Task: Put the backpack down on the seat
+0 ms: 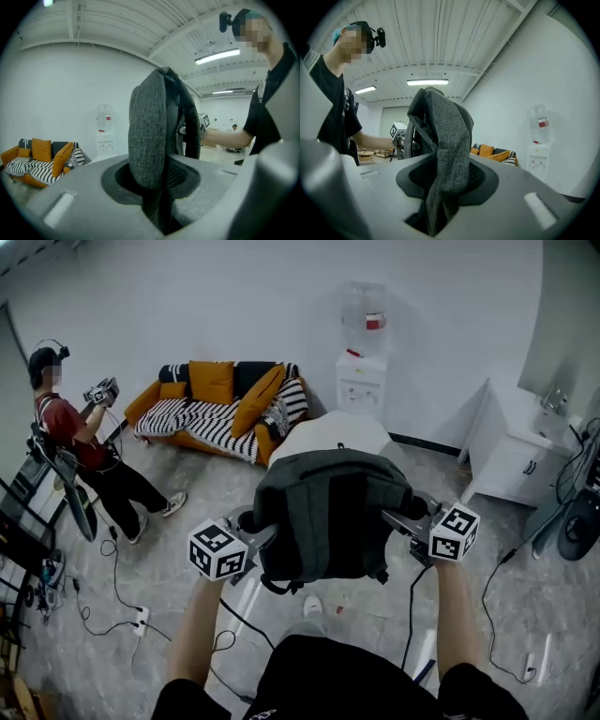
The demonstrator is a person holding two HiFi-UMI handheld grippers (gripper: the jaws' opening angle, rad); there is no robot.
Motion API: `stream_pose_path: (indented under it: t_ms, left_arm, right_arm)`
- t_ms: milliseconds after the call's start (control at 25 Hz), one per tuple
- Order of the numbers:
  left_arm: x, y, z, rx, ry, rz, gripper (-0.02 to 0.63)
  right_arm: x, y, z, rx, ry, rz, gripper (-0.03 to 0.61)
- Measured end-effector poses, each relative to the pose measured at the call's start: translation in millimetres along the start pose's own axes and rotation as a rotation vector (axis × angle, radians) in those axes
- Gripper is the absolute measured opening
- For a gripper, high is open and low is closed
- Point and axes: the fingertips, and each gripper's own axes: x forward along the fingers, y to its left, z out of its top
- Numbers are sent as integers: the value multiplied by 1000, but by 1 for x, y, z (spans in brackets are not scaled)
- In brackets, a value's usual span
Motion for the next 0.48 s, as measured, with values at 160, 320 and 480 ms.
stream_pose_path:
  t_ms: [160, 320, 480]
  left_arm:
    - [17, 62, 1, -24, 38, 11, 104]
    - [32, 118, -4, -43, 52, 6, 104]
    - [55, 183, 5, -60, 53, -20, 104]
  right_arm:
    - [52, -46, -4, 43, -10, 0, 132]
    - [94, -82, -7, 73, 8, -17, 132]
    - [141, -129, 1, 92, 25, -29, 132]
